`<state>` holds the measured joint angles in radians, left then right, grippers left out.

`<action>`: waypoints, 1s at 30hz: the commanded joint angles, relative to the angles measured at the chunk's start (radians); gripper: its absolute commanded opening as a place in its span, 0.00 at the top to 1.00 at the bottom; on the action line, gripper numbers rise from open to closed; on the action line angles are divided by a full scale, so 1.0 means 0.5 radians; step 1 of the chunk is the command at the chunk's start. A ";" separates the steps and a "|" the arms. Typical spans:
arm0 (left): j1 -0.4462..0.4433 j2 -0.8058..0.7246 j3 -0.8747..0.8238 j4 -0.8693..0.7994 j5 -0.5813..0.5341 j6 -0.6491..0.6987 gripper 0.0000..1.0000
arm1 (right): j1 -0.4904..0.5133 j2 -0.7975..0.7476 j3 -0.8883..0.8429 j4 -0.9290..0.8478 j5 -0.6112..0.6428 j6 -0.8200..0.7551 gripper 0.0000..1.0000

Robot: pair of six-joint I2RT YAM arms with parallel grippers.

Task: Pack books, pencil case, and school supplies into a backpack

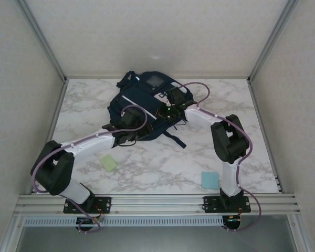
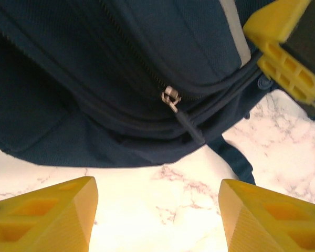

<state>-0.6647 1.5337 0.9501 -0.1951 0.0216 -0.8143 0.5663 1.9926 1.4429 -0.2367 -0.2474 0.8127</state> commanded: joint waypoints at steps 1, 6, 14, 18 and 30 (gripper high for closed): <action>-0.029 0.079 0.160 -0.194 -0.200 0.002 0.38 | 0.001 0.010 0.013 0.204 -0.057 0.029 1.00; -0.045 0.217 0.308 -0.260 -0.249 -0.027 0.37 | 0.001 -0.018 -0.103 0.349 -0.105 0.125 1.00; -0.108 0.463 0.488 -0.352 -0.441 -0.121 0.37 | 0.000 -0.018 -0.155 0.489 -0.161 0.233 1.00; -0.112 0.563 0.528 -0.367 -0.528 -0.148 0.44 | 0.000 -0.027 -0.169 0.529 -0.184 0.258 1.00; -0.085 0.594 0.525 -0.366 -0.494 0.131 0.67 | -0.007 -0.070 -0.205 0.538 -0.173 0.228 1.00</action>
<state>-0.7136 1.8160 1.2007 -0.3851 -0.2424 -0.8043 0.5606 1.9923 1.3476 -0.0395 -0.2966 0.9360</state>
